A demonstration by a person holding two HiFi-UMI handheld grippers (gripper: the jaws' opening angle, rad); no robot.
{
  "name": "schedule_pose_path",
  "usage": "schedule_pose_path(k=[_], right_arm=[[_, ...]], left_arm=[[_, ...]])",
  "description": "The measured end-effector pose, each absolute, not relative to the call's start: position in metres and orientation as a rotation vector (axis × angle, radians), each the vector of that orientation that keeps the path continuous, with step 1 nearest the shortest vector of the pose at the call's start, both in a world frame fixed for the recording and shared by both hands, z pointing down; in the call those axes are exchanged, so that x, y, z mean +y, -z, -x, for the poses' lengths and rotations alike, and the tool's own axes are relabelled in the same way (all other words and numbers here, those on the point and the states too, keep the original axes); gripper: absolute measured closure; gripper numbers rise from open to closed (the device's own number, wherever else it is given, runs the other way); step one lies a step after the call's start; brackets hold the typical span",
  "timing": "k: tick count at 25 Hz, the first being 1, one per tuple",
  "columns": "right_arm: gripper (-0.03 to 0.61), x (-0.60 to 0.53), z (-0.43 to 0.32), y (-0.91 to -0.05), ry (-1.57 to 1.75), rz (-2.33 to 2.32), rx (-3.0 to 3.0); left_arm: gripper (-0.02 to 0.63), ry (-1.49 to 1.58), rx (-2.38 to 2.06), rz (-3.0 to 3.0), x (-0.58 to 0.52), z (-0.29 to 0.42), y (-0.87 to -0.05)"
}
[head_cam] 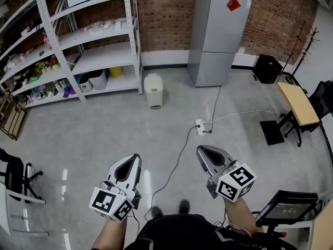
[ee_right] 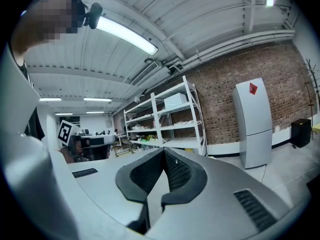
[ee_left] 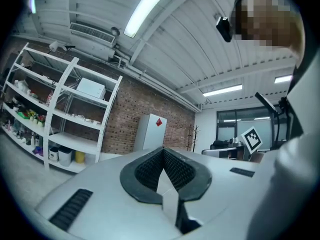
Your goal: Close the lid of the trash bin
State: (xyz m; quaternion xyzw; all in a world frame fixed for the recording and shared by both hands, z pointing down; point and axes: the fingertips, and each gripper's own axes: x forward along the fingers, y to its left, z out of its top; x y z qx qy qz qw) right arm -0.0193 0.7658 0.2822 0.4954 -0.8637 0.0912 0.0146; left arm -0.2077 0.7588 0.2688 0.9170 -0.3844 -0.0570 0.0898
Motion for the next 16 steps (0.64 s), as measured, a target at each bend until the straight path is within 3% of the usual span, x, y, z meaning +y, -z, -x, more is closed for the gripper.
schedule_pose_path(k=[16], right_arm=[[0.571,0.77,0.021,-0.283,-0.239,-1.535,-2.708]], left_arm=[[0.615,0.149,-1.155,-2.751,0.766,0.196,-0.271]])
